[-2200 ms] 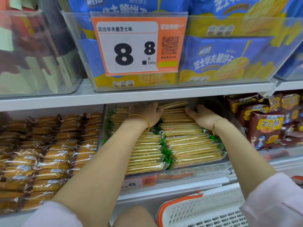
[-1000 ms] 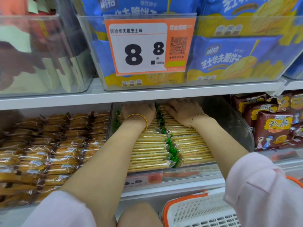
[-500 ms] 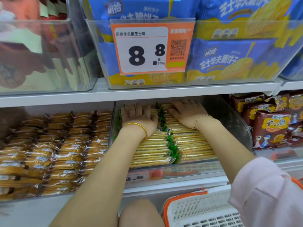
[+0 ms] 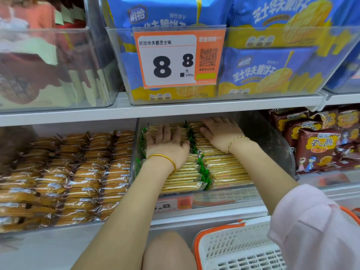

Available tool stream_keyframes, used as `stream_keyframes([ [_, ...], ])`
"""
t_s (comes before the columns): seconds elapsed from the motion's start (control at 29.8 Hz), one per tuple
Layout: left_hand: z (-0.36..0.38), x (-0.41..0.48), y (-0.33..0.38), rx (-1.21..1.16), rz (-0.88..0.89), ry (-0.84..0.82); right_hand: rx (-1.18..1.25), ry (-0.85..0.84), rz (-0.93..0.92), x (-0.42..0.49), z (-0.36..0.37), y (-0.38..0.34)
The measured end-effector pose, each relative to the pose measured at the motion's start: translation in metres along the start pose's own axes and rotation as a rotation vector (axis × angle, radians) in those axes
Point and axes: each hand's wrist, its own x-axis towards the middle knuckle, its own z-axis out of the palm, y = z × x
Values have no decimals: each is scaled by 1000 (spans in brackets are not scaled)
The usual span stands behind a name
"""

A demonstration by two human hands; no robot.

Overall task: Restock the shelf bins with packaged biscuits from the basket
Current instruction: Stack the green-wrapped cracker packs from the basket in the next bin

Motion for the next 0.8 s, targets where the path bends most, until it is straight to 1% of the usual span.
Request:
stream_keyframes([
  [0.17, -9, -4, 7, -21, 13, 5, 54, 30, 13, -6, -4, 7],
  [0.23, -10, -8, 14, -26, 44, 27, 109, 63, 48, -14, -9, 12],
  [0.3, -8, -16, 23, -8, 95, 64, 234, 129, 111, -33, -13, 20],
  [0.37, -2, -28, 30, 3, 143, 71, 424, 188, 185, -61, -15, 29],
  [0.5, 7, -38, 35, -17, 174, 28, 654, 203, 356, -108, -2, 31],
  [0.57, 8, -37, 34, -22, 169, 10, 735, 228, 400, -113, 5, 25],
  [0.64, 8, -37, 33, -18, 167, 7, 729, 245, 426, -110, 7, 18],
  [0.74, 9, -36, 33, -31, 165, -3, 574, 249, 448, -105, 10, 10],
  [0.8, 9, -36, 35, -29, 160, -13, 517, 255, 450, -103, 13, 10],
])
